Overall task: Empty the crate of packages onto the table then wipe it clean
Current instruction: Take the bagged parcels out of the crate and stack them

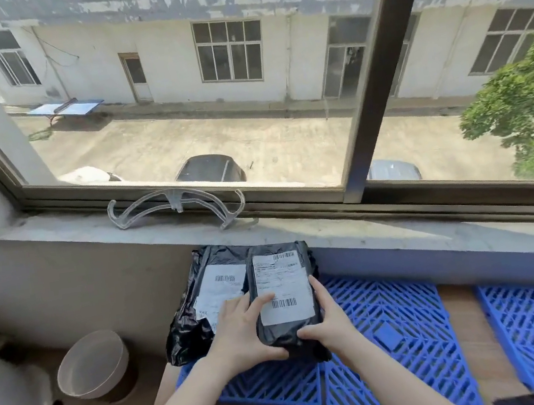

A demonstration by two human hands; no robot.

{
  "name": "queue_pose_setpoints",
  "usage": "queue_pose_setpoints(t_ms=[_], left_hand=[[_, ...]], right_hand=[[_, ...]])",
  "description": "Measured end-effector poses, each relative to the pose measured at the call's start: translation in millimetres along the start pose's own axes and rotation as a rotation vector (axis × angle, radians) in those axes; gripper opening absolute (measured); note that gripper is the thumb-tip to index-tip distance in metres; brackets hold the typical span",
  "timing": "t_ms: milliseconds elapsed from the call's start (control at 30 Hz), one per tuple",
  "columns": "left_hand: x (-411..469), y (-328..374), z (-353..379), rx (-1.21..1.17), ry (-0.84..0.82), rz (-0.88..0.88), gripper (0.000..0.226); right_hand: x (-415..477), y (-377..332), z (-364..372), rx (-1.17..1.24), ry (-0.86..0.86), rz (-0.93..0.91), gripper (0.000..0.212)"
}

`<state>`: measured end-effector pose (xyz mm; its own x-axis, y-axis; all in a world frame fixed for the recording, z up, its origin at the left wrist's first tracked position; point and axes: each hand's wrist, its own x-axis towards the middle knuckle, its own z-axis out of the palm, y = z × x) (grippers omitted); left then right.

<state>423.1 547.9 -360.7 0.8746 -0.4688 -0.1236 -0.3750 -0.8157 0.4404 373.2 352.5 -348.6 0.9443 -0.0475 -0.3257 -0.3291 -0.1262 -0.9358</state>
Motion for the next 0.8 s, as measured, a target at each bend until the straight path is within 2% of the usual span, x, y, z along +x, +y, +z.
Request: queue_pose_setpoints(t_ms=[200, 533, 667, 800], left_hand=[[23, -22, 6, 0.016, -0.025, 0.020, 0.105], [27, -20, -7, -0.039, -0.116, 0.019, 0.106], [13, -16, -15, -0.120, -0.008, 0.030, 0.096], [3, 7, -31, -0.218, 0.134, 0.032, 0.077]], right_hand=[[23, 8, 11, -0.018, 0.050, 0.032, 0.110], [21, 5, 8, -0.009, 0.081, 0.055, 0.100], [7, -3, -8, -0.068, 0.138, 0.039, 0.099], [-19, -18, -31, -0.084, 0.215, -0.009, 0.086]])
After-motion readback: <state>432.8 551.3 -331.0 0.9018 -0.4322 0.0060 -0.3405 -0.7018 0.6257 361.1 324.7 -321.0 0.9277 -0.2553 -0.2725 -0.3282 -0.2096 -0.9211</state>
